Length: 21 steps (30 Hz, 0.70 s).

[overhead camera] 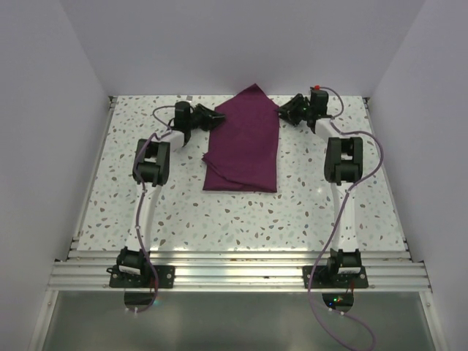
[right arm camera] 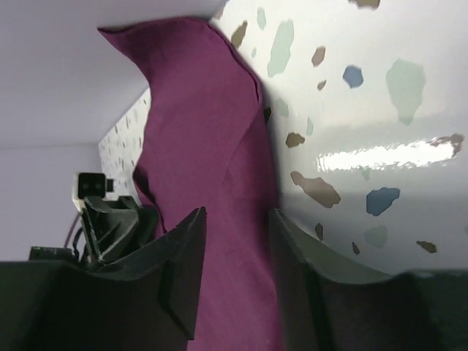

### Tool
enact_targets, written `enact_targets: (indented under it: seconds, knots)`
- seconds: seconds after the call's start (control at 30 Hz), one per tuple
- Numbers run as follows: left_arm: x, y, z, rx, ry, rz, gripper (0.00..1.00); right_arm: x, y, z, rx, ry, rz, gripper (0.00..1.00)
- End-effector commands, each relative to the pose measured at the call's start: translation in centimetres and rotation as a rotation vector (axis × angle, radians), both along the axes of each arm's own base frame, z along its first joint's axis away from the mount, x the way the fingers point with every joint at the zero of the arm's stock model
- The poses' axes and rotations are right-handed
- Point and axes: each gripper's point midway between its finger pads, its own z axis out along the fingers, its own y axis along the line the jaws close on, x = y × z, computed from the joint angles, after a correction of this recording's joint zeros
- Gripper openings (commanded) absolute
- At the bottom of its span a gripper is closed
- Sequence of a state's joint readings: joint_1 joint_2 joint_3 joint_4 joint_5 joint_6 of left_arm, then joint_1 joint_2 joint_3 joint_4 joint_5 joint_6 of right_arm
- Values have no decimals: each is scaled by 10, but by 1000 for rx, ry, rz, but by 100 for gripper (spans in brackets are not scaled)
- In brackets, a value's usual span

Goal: Prepare the surgical pack

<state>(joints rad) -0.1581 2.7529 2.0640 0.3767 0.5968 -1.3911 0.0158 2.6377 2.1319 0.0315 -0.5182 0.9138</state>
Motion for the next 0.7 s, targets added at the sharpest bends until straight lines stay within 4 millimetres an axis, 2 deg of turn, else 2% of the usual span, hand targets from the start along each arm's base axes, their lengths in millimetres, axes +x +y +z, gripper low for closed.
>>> enact_targets:
  seconds: [0.0,0.03,0.1,0.13,0.17,0.37,0.4,0.47,0.5,0.67]
  knots:
    - [7,13,20,114,-121,10,31,-5,11,27,-45,-53,48,46]
    - [11,17,41,150,-170,27,32,-5,9,24,-70,-47,48,48]
    - [9,29,40,268,-192,33,40,-5,4,8,-96,-12,34,51]
    - [13,36,52,310,-216,65,41,-4,4,7,-102,-14,36,51]
    - [12,40,50,338,-217,71,44,-4,3,2,-107,-5,32,52]
    - [23,62,50,423,-259,127,47,-1,-1,-21,-145,16,26,52]
    - [26,63,49,427,-263,136,48,-2,0,-33,-141,29,33,52]
    - [32,65,43,439,-259,145,48,1,1,-37,-146,23,41,52]
    - [34,66,33,447,-244,148,48,2,2,-40,-140,21,50,52]
    - [39,65,22,440,-236,157,49,7,6,-49,-121,12,56,52]
